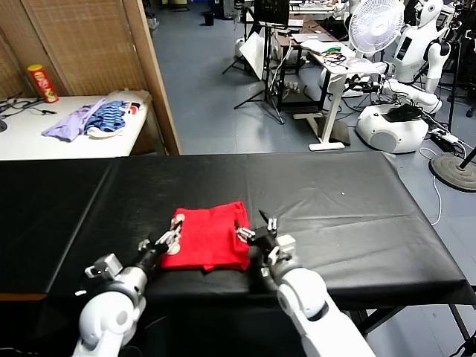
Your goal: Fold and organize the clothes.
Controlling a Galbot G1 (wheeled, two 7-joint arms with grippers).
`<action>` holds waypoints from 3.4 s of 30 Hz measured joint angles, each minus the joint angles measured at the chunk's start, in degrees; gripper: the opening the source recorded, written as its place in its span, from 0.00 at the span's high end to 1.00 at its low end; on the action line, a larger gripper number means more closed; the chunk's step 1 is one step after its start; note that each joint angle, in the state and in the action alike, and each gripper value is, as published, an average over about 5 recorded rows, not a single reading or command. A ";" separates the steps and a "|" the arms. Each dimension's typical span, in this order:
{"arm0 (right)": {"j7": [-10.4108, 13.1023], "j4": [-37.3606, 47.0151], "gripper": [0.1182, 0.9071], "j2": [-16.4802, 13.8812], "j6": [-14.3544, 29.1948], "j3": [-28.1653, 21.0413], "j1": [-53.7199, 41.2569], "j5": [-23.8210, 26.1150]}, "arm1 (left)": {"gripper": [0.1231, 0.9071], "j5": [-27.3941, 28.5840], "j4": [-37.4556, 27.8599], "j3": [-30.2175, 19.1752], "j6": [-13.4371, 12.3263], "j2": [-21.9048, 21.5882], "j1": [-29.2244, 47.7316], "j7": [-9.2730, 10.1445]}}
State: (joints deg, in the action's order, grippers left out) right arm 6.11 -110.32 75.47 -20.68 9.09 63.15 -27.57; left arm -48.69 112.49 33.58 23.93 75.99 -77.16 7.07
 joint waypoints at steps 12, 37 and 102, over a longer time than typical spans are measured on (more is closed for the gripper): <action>0.79 -7.11 0.14 -1.01 -0.51 5.03 3.49 -5.56 | 0.49 -11.23 -4.48 1.34 1.16 0.53 0.43 1.03; 5.41 -9.41 0.14 0.15 -8.11 8.87 8.54 7.27 | 0.98 38.74 -0.84 2.94 0.59 -9.25 -0.06 -1.82; -4.49 14.23 0.98 -0.08 -3.42 -4.05 -8.73 4.31 | 0.14 28.36 9.64 -11.96 -15.07 -7.77 -2.30 -5.73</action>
State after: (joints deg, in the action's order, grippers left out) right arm 1.62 -96.08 75.39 -24.10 5.05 54.42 -23.26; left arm -20.33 122.13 21.62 8.86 68.21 -79.46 1.34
